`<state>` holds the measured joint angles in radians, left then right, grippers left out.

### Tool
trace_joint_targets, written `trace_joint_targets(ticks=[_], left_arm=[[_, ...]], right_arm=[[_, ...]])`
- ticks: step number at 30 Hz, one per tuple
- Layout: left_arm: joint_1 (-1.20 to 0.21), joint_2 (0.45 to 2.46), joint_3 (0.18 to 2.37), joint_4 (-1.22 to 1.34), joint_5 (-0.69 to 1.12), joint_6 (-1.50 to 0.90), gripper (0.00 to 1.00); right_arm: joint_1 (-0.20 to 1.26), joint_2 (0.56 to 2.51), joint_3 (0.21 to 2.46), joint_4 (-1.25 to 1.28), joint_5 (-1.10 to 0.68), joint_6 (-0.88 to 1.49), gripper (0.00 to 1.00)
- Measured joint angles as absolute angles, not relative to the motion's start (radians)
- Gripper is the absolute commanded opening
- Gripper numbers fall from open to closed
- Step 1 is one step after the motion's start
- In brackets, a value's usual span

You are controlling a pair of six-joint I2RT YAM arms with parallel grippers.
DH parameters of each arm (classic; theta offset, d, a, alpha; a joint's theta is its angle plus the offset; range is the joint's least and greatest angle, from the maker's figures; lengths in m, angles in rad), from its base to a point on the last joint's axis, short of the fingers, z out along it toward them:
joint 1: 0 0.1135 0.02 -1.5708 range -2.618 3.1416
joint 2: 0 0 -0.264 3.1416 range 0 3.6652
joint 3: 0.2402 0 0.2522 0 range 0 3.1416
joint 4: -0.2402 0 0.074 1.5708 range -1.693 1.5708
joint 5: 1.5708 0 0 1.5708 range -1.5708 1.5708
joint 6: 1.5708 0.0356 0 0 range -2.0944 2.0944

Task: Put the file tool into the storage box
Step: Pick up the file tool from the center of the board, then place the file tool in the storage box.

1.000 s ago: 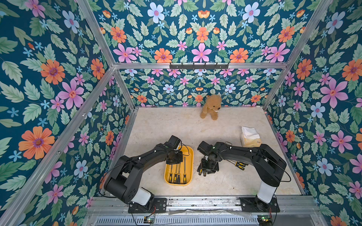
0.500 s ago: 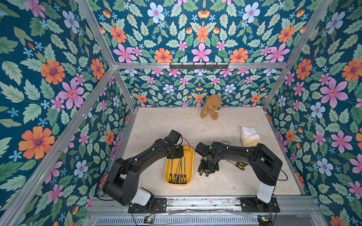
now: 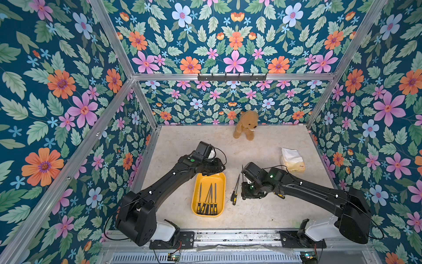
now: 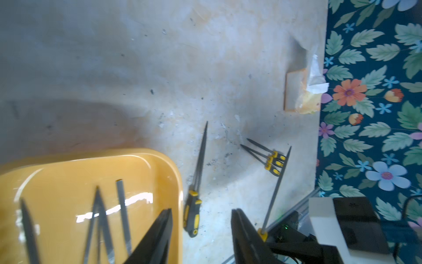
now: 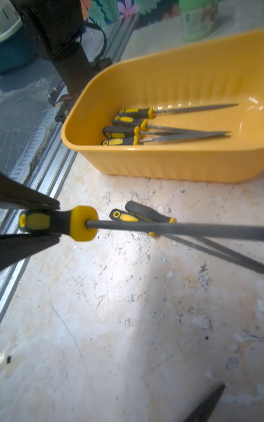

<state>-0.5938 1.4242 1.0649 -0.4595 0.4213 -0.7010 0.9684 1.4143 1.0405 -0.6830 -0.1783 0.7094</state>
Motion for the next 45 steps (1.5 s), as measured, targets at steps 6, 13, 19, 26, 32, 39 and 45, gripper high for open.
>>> trace_joint_targets(ticks=[6,13,19,26,32,39,45], left_arm=[[-0.652,1.467,1.04,-0.348,0.465,-0.786,0.51],[-0.678,1.489,1.023,-0.306,0.459,-0.834,0.48],[-0.678,1.484,1.014,-0.308,0.447,-0.838,0.49],[-0.678,1.422,0.989,-0.303,0.446,-0.838,0.49],[-0.678,1.459,0.982,-0.291,0.442,-0.839,0.36],[-0.679,1.543,1.032,-0.317,0.416,-0.802,0.0],[-0.662,1.521,1.029,-0.364,0.394,-0.776,0.0]], right_arm=[[0.995,1.432,1.043,-0.588,-0.236,0.706,0.0],[1.005,1.47,1.052,-0.574,-0.253,0.716,0.0],[1.01,1.491,1.059,-0.574,-0.257,0.721,0.0],[1.015,1.499,1.043,-0.55,-0.293,0.714,0.0],[1.015,1.514,1.061,-0.537,-0.316,0.714,0.0],[1.023,1.547,1.076,-0.509,-0.339,0.714,0.0],[1.025,1.556,1.083,-0.501,-0.353,0.714,0.5]])
